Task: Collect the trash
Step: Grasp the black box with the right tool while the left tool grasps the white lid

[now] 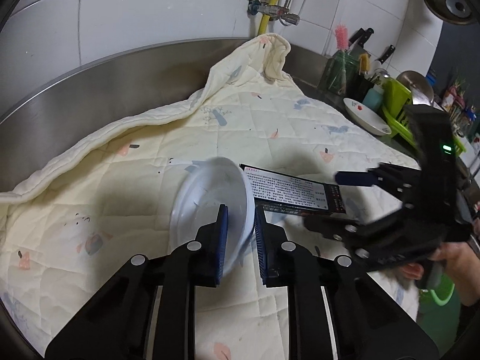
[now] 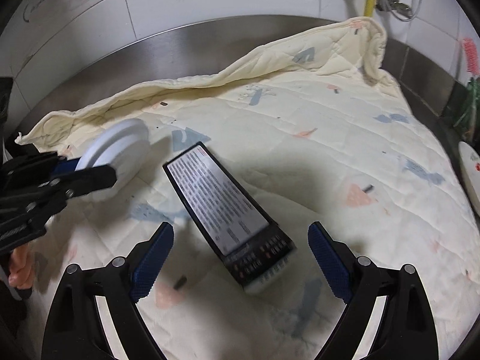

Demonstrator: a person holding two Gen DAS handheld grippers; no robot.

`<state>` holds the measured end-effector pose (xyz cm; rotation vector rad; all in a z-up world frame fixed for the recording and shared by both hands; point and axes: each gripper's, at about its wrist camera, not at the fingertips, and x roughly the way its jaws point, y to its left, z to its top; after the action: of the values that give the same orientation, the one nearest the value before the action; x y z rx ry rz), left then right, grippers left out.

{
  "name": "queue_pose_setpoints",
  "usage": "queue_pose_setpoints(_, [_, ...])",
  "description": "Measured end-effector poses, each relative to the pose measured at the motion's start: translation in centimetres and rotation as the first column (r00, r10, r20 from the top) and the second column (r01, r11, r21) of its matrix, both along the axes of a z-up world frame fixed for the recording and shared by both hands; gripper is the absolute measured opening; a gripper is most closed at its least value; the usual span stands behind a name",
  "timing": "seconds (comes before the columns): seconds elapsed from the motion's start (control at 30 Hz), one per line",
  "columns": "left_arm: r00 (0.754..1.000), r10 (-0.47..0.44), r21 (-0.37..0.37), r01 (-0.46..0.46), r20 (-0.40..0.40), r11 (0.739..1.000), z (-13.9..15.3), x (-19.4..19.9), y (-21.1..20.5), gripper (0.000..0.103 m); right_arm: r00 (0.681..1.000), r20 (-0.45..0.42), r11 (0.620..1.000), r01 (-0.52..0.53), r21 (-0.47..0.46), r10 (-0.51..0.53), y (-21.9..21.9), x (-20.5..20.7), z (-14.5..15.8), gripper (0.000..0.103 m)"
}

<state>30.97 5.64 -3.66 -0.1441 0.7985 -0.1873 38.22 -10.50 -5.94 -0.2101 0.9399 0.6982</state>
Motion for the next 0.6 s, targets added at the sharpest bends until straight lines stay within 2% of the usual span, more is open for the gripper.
queue_pose_setpoints(0.17, [1.000,-0.008,-0.005,0.008,-0.002,1.000,0.0,-1.0,0.3,0.016,1.000,-0.011,1.000,-0.024,-0.006,0.024,1.8,0.6,-0.6,0.086])
queue_pose_setpoints(0.23, [1.000,-0.007,-0.014,0.007,-0.008,1.000,0.1,-1.2,0.4,0.016,0.999,-0.022,0.999,-0.029,-0.024,0.029,2.3,0.5,-1.0,0.077])
queue_pose_setpoints(0.37, [1.000,-0.012,-0.025,0.012,-0.016,1.000,0.1,-1.6,0.7,0.015,0.999,-0.009,0.997,-0.050,-0.065,0.049,2.8,-0.3,-1.1,0.070])
queue_pose_setpoints(0.47, [1.000,-0.005,-0.033,0.004,-0.010,0.999,0.3,-2.0,1.1,0.014,0.999,-0.010,0.997,-0.053,-0.059,0.052,2.9,-0.4,-0.8,0.071])
queue_pose_setpoints(0.53, [1.000,-0.001,-0.053,0.001,-0.012,0.999,0.2,-2.1,1.3,0.014,0.999,-0.009,0.998,-0.033,-0.047,0.033,2.9,-0.1,-0.7,0.079])
queue_pose_setpoints(0.6, [1.000,-0.002,-0.058,0.001,-0.012,0.998,0.2,-2.3,1.5,0.014,1.000,-0.007,0.999,-0.019,-0.046,0.018,3.2,0.4,-0.8,0.079])
